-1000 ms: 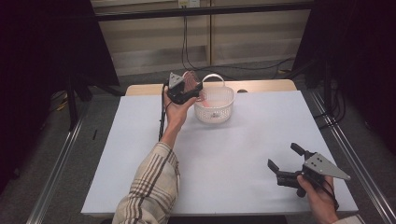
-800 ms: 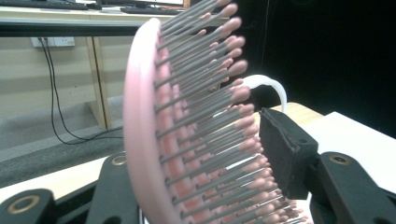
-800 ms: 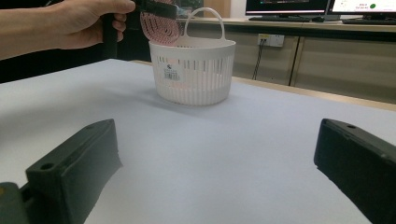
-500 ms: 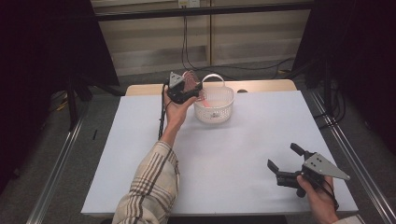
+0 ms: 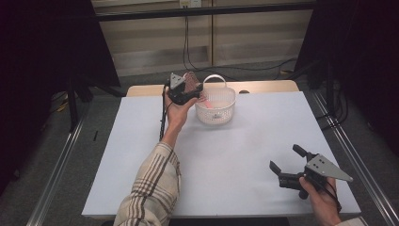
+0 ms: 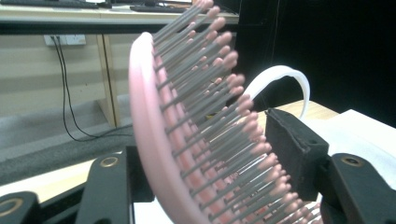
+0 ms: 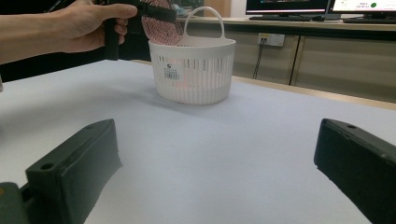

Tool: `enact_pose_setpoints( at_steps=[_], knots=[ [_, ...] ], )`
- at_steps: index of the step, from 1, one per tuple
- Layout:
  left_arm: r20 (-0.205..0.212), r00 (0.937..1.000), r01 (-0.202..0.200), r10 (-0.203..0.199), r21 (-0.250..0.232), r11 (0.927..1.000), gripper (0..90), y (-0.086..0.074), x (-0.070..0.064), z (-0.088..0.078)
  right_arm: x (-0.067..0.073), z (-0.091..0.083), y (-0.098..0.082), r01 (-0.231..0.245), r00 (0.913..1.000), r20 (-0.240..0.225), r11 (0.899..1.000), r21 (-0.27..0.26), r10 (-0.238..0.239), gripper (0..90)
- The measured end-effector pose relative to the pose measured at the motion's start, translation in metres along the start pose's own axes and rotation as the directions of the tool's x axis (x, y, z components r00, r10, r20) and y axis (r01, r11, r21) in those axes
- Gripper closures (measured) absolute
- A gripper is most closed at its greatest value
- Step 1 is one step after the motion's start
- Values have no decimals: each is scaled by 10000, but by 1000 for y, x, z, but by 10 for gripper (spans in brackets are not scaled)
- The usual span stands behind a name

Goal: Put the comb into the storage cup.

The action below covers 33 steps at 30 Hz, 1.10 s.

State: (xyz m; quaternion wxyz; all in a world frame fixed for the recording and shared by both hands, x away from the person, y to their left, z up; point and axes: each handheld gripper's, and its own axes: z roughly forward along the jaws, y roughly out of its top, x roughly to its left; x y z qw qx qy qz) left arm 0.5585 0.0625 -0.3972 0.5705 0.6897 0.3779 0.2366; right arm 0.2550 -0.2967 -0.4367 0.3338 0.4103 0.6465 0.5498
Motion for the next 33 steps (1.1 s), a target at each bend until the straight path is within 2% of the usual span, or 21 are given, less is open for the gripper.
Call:
enact_pose_setpoints(
  at_steps=[11,18,22,27,29,33],
  knots=[
    [-4,10000,35,-35,94,10000,334,-1,2,-1,1,0,0,7,10000,5,10000,33,-7,0],
    [43,10000,29,-30,231,9997,177,-2,2,-1,0,0,0,29,10000,-6,10000,31,-29,0],
    [26,9998,187,-188,320,9993,70,-3,4,-1,1,0,0,16,10000,-12,10000,29,-16,0],
    [214,9997,106,-110,198,9997,36,0,3,-4,1,0,0,43,10000,-7,10000,48,-43,0],
    [260,9992,305,-307,70,9995,24,2,3,-6,0,0,-1,55,10000,-18,10000,-7,-55,0],
    [374,9991,205,-206,21,9998,15,5,4,-10,-1,0,-1,53,10000,0,10000,18,-53,0]
  ],
)
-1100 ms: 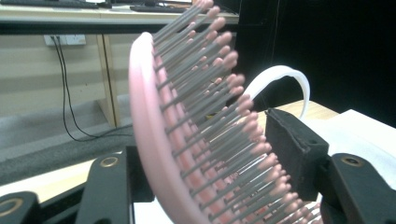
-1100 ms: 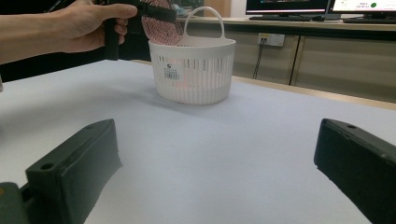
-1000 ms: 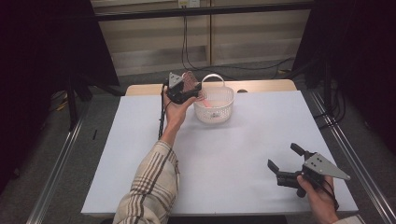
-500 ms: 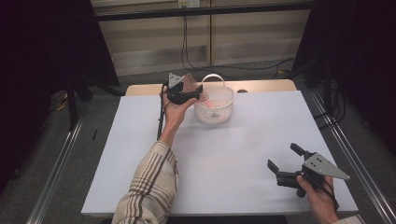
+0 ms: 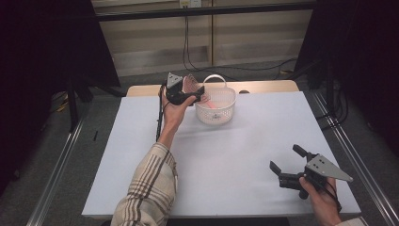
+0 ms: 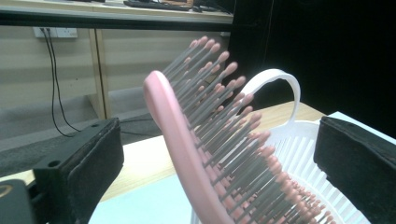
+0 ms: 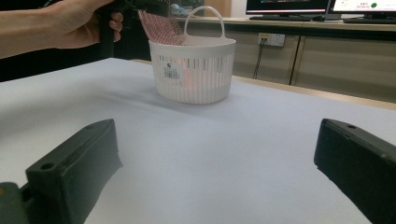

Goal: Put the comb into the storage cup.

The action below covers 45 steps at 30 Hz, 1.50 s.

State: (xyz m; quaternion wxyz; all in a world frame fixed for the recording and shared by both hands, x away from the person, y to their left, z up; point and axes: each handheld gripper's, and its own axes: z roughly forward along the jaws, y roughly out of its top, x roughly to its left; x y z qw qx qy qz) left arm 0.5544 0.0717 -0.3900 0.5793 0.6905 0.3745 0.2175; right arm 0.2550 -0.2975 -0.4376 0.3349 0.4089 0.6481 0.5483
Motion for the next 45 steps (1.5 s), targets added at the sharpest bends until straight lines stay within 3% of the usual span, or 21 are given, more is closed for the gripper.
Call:
enact_pose_setpoints(
  at_steps=[2,8,14,25,30,33,36,39,45],
  knots=[
    [-181,9997,-147,148,55,9999,16,2,1,-2,0,0,0,8,10000,-12,10000,-5,-8,0],
    [-205,9997,-153,150,-153,9998,15,7,3,-11,-2,0,-1,-61,10000,33,10000,-3,61,0],
    [-296,9981,-547,537,-343,9979,30,13,4,-19,-2,1,-1,-24,10000,20,10000,29,24,0],
    [-50,9974,-726,724,-498,9961,34,10,1,-31,-1,1,0,-23,10000,41,10000,-5,23,0],
    [-329,9942,-1042,1028,-436,9936,37,6,1,-38,1,1,1,66,10000,18,10000,-14,-66,0],
    [-277,9966,-790,771,-740,9941,36,7,4,-44,2,1,1,108,9999,28,9999,-2,-108,0],
    [-349,9935,-1108,1084,-763,9909,36,6,4,-48,2,1,1,125,9999,70,9999,-1,-125,0],
    [-442,9936,-1072,1040,-797,9910,36,4,6,-51,2,2,1,96,9999,68,10000,27,-96,0],
    [-230,9962,-856,842,-743,9936,36,-3,4,-60,3,2,1,105,9999,89,9999,32,-105,0]
  ],
)
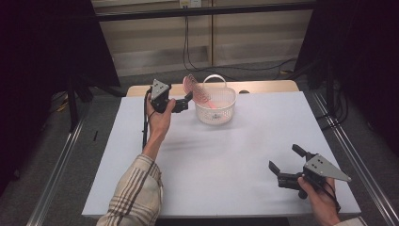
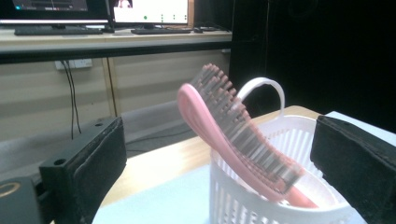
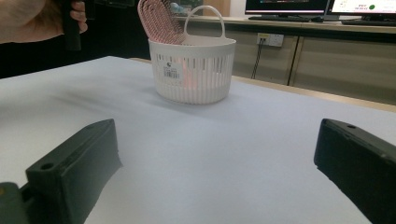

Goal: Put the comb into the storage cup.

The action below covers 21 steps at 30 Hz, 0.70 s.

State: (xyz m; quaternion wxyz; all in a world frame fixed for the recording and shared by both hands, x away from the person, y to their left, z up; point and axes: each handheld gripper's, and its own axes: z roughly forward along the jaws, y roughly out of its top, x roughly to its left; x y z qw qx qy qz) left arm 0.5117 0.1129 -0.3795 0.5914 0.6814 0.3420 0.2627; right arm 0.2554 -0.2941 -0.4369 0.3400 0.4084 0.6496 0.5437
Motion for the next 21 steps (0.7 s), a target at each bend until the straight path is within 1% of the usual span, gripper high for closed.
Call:
enact_pose_setpoints(
  at_steps=[3,5,8,9,10,13,15,17,18,19,20,21],
  knots=[
    [31,10000,52,-52,26,10000,37,-1,-3,-6,0,0,0,11,10000,2,10000,-3,-11,0],
    [46,10000,-47,47,39,10000,36,0,-4,-10,1,0,0,25,10000,-2,10000,-21,-25,0],
    [86,9999,-90,91,-45,9999,36,2,-8,-16,1,0,1,53,10000,19,10000,-15,-53,0],
    [193,9997,-121,122,-60,9999,36,3,-9,-19,1,0,1,52,10000,28,10000,-29,-52,0],
    [258,9997,-5,8,-113,9999,36,4,-11,-22,1,0,1,49,10000,44,10000,-19,-49,0],
    [150,9999,42,-40,-181,9998,37,1,-17,-30,1,0,1,78,10000,54,10000,-32,-78,0],
    [242,9997,3,0,-131,9999,39,-2,-19,-33,1,0,1,92,10000,35,9999,-45,-92,0],
    [163,9999,-4,6,-114,9999,44,-5,-20,-37,1,0,1,95,9999,38,9999,-50,-95,0],
    [148,9998,100,-98,-126,9999,44,-6,-20,-39,2,0,1,130,9999,30,9999,-26,-130,0],
    [81,9999,115,-113,-171,9998,44,-7,-20,-42,2,0,1,147,9999,32,9999,-35,-146,0],
    [21,10000,38,-38,-152,9999,44,-7,-20,-44,2,0,1,151,9999,38,9999,-29,-151,0],
    [68,9999,86,-85,-159,9998,44,-7,-21,-47,2,0,1,144,9999,57,9999,-46,-144,0]
  ],
)
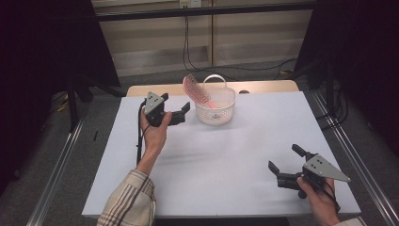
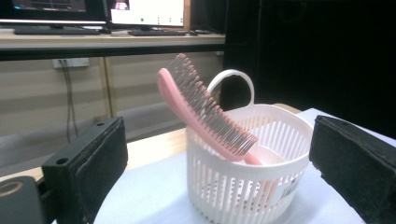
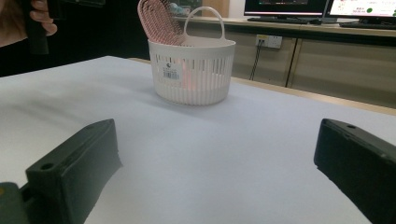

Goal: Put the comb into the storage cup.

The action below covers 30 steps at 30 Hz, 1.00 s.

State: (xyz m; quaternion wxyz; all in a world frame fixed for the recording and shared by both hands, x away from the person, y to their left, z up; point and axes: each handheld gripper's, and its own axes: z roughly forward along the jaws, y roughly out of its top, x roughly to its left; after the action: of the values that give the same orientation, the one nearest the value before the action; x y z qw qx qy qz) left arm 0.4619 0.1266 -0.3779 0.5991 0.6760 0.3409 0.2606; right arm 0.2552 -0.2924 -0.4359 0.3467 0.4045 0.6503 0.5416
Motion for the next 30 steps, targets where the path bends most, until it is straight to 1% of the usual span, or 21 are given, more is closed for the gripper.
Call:
enact_pose_setpoints(
  at_steps=[1,3,5,6,8,9,10,12,14,16,17,18,20,21,22,24,25,26,27,29,30],
  knots=[
    [48,10000,46,-46,15,10000,44,0,0,-2,0,0,0,-9,10000,-5,10000,-8,9,0],
    [-61,10000,-50,50,23,10000,44,0,0,-10,0,0,0,-24,10000,-12,10000,16,24,0],
    [-146,9999,5,-6,-46,10000,40,-2,0,-15,0,0,0,-4,10000,-13,10000,19,4,0],
    [-104,9999,98,-99,-57,9999,36,-3,0,-18,0,0,0,-21,10000,-12,10000,11,21,0],
    [-273,9993,-243,241,-56,9997,34,-5,1,-25,0,0,0,-25,10000,21,10000,1,25,0],
    [-165,9999,10,-12,-78,10000,26,-7,1,-26,0,0,0,-21,10000,28,10000,14,21,0],
    [-126,9999,52,-52,14,10000,25,-9,2,-28,0,0,0,-19,10000,33,10000,11,19,0],
    [-328,9992,-244,243,-35,9997,25,-11,2,-33,0,0,0,-21,10000,43,10000,12,21,0],
    [-327,9995,-36,34,-51,10000,25,-13,3,-37,0,0,0,-49,10000,23,10000,22,49,0],
    [-432,9990,-147,147,3,9999,25,-15,3,-42,0,0,0,-24,10000,23,10000,13,24,0],
    [-409,9992,8,-8,16,10000,25,-17,3,-45,0,0,0,-25,10000,44,10000,22,25,0],
    [-375,9993,31,-31,-2,10000,23,-19,3,-48,0,0,0,-43,10000,35,10000,23,43,0],
    [-395,9992,-100,104,94,9999,22,-21,1,-53,0,0,0,-45,10000,36,10000,9,45,0],
    [-357,9993,-52,55,85,10000,22,-22,0,-54,0,0,0,-20,10000,18,10000,-1,20,0],
    [-318,9994,-107,111,127,9999,22,-24,-1,-56,0,0,0,-18,10000,15,10000,-26,18,0],
    [-358,9990,-284,286,36,9996,22,-26,-4,-61,0,-1,0,13,10000,24,10000,-22,-13,0],
    [-347,9990,-285,286,35,9996,22,-27,-4,-63,0,-1,0,2,10000,23,10000,-20,-2,0],
    [-273,9995,-167,167,6,9999,22,-27,-5,-66,0,-1,0,-20,10000,30,10000,-18,20,0],
    [-294,9995,-114,113,-33,9999,22,-28,-6,-68,0,-1,0,-19,10000,39,10000,-24,20,0],
    [-444,9988,-193,188,-117,9997,22,-29,-7,-73,0,-1,0,-25,10000,32,10000,-15,25,0],
    [-316,9995,71,-76,-151,9999,20,-30,-7,-76,0,-1,0,-28,10000,33,10000,-23,28,0]
  ],
)
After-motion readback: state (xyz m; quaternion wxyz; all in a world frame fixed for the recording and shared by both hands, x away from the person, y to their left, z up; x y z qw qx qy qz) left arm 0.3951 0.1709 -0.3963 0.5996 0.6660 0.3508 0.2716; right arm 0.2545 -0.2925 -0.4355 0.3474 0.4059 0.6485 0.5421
